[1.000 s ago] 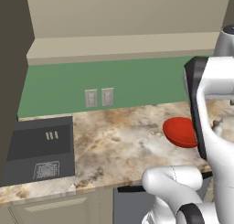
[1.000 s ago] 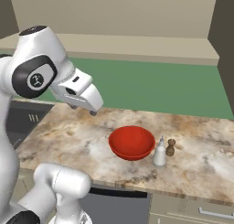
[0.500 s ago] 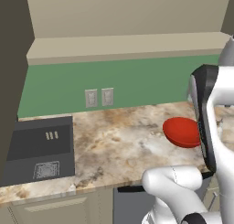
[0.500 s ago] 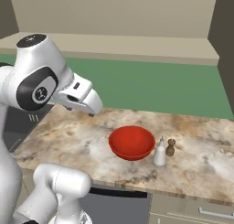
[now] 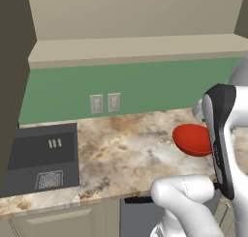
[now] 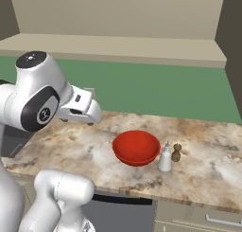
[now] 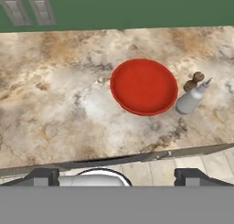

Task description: Retrieve the bottle and the shaker from the cabinet and place them next to the mixing bowl on the counter. Then add garlic from the fridge to the mixing bowl.

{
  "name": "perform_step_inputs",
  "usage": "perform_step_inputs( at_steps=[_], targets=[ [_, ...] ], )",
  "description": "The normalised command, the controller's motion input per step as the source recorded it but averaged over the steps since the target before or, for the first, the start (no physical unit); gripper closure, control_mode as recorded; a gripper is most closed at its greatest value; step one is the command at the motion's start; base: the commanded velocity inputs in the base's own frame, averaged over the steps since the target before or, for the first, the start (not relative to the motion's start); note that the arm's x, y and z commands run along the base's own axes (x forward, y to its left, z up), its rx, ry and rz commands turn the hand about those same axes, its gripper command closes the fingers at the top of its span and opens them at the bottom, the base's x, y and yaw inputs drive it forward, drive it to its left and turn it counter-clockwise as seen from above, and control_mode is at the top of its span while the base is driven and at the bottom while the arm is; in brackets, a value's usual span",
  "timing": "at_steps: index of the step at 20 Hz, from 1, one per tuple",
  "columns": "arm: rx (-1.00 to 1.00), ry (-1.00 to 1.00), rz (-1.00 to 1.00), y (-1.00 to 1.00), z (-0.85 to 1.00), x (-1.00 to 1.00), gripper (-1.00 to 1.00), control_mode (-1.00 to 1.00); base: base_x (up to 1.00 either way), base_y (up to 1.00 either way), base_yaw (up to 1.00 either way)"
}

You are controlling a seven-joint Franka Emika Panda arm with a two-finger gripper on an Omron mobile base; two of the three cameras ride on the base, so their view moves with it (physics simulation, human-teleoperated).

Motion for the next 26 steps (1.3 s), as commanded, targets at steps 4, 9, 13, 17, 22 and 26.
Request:
perform_step_inputs(
  at_steps=[4, 9, 13, 17, 22, 26],
  targets=[
    [0.00, -0.01, 0.00, 0.02, 0.00, 0.00, -1.00, -1.00, 0.00, 0.00, 0.00],
    [0.00, 0.00, 0.00, 0.00, 0.00, 0.00, -1.00, -1.00, 0.00, 0.00, 0.00],
    [0.00, 0.00, 0.00, 0.00, 0.00, 0.00, -1.00, 1.00, -0.33, 0.00, 0.00],
    [0.00, 0.00, 0.00, 0.00, 0.00, 0.00, -1.00, 1.00, -0.97, -0.03, 0.02],
    [0.00, 0.00, 0.00, 0.00, 0.00, 0.00, -1.00, 1.00, -0.47, -0.03, 0.57],
    [0.00, 0.00, 0.00, 0.00, 0.00, 0.00, -1.00, 1.00, -0.02, 0.00, 1.00]
  ],
)
